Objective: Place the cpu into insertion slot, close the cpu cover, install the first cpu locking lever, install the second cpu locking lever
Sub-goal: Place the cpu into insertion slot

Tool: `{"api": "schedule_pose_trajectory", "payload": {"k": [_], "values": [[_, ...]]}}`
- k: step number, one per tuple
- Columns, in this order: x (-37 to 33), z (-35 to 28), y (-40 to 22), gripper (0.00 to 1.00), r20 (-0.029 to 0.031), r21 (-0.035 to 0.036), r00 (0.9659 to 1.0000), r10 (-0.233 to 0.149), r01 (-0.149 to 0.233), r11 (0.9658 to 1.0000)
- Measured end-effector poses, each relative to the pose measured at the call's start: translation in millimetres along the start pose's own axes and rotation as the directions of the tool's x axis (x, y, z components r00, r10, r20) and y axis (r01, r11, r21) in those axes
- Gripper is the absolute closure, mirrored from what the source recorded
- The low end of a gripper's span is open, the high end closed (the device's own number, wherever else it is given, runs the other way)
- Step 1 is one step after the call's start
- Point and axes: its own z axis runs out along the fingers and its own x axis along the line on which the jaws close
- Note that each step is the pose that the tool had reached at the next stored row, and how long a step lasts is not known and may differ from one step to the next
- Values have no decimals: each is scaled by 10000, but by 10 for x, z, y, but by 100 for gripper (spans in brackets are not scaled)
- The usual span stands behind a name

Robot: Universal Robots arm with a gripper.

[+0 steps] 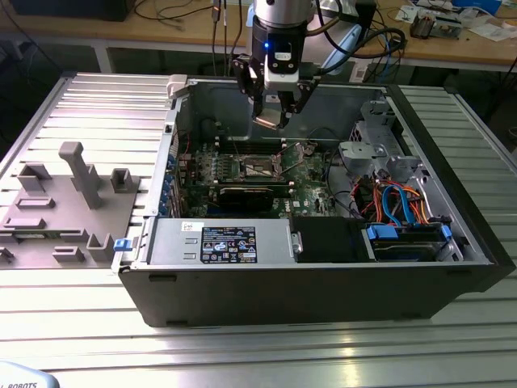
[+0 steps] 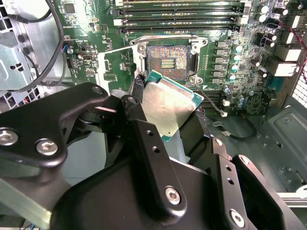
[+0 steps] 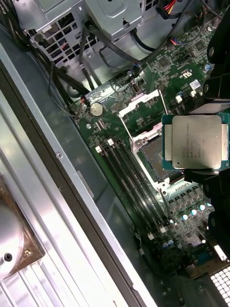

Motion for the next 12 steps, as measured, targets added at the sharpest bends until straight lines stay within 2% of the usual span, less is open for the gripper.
{"api": "schedule_pose_trajectory", "payload": {"k": [12], "values": [[0,0,0,46,7,-1,9999,110,-110,9999]]}}
